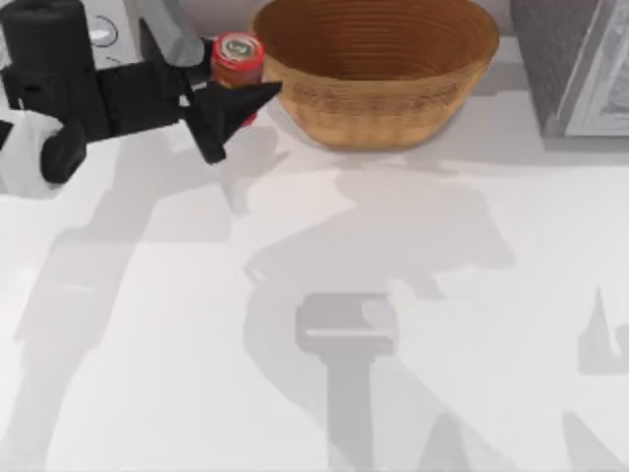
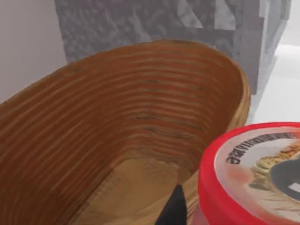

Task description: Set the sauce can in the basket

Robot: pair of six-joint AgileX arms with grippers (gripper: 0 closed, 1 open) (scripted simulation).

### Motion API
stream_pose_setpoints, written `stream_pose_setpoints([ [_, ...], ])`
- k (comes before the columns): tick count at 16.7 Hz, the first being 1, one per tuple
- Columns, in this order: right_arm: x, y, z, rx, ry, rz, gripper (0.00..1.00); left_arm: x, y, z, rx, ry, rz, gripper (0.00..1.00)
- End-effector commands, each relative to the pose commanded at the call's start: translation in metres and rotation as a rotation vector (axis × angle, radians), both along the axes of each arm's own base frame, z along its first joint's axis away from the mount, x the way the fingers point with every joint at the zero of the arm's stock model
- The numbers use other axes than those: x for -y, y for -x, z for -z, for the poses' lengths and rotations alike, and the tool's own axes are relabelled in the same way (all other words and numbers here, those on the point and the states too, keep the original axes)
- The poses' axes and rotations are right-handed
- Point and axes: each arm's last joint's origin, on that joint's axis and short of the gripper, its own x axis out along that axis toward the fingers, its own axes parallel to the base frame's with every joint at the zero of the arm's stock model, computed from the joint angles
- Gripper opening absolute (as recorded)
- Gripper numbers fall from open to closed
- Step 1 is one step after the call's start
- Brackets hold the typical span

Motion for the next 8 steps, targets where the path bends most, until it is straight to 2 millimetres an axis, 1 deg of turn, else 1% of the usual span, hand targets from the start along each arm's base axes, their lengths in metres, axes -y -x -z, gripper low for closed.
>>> stream_pose_setpoints([
  [2, 0.000, 0.000, 0.000, 0.000, 0.000, 0.000, 1.00, 0.024, -0.018, -0.020, 0.022, 0.014, -0.086, 0.00],
  [4, 0.000, 0.000, 0.000, 0.000, 0.000, 0.000, 1.00, 0.049, -0.031, -0.038, 0.034, 0.042, -0.166, 0.00],
  [6, 0.000, 0.000, 0.000, 0.000, 0.000, 0.000, 1.00, 0.072, -0.039, -0.053, 0.037, 0.078, -0.234, 0.00],
  [8, 0.000, 0.000, 0.000, 0.000, 0.000, 0.000, 1.00, 0.090, -0.044, -0.064, 0.033, 0.113, -0.286, 0.00],
])
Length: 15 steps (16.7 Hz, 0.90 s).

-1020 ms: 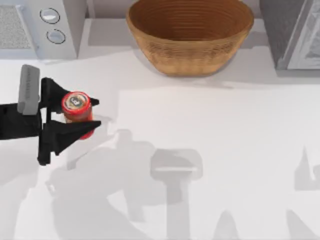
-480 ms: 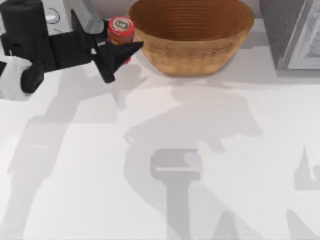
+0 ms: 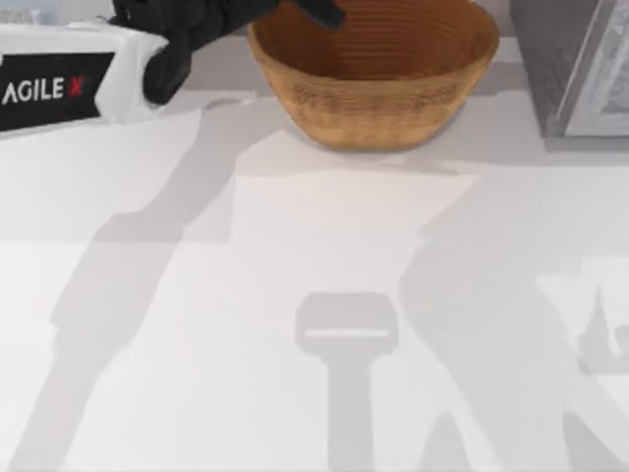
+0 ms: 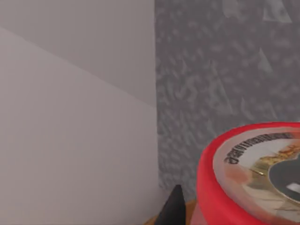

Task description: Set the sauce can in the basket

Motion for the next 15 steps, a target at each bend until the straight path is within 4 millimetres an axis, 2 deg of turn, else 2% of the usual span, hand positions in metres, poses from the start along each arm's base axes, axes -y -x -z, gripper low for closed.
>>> stream_pose_setpoints([
  [3, 0.000, 0.000, 0.000, 0.000, 0.000, 0.000, 1.00, 0.015, -0.003, -0.007, -0.005, 0.032, -0.038, 0.00],
  [10, 0.000, 0.000, 0.000, 0.000, 0.000, 0.000, 1.00, 0.016, -0.005, -0.008, -0.003, 0.032, -0.040, 0.00],
  [13, 0.000, 0.000, 0.000, 0.000, 0.000, 0.000, 1.00, 0.030, -0.020, 0.005, -0.013, 0.026, -0.043, 0.00],
  [15, 0.000, 0.000, 0.000, 0.000, 0.000, 0.000, 1.00, 0.039, -0.030, 0.002, 0.008, 0.037, -0.043, 0.00],
])
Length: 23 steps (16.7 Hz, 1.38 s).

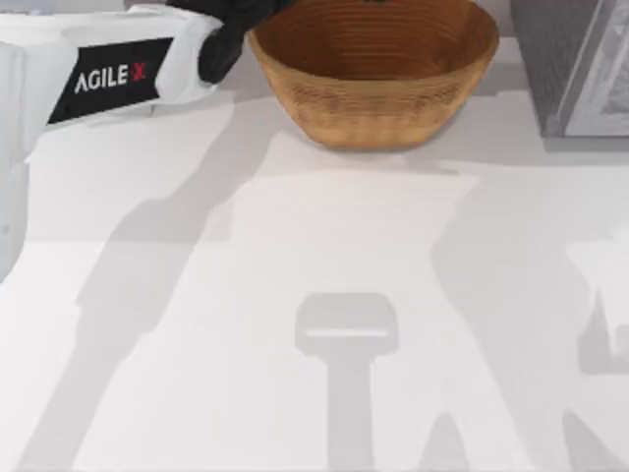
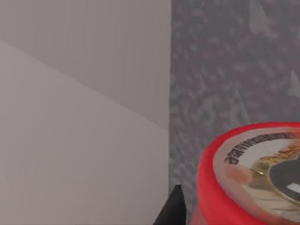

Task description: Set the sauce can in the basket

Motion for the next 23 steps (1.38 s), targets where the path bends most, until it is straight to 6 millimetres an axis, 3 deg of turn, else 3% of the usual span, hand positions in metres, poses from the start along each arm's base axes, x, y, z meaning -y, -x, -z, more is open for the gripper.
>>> stream_pose_setpoints([
  [4, 0.000, 0.000, 0.000, 0.000, 0.000, 0.000, 1.00, 0.019, -0.014, 0.014, -0.010, -0.001, 0.003, 0.00],
  [8, 0.000, 0.000, 0.000, 0.000, 0.000, 0.000, 1.00, 0.020, -0.014, 0.015, -0.013, -0.003, 0.004, 0.00],
  [21, 0.000, 0.000, 0.000, 0.000, 0.000, 0.000, 1.00, 0.020, -0.014, 0.015, -0.013, -0.003, 0.004, 0.98],
  [23, 0.000, 0.000, 0.000, 0.000, 0.000, 0.000, 1.00, 0.020, -0.014, 0.015, -0.013, -0.003, 0.004, 1.00],
])
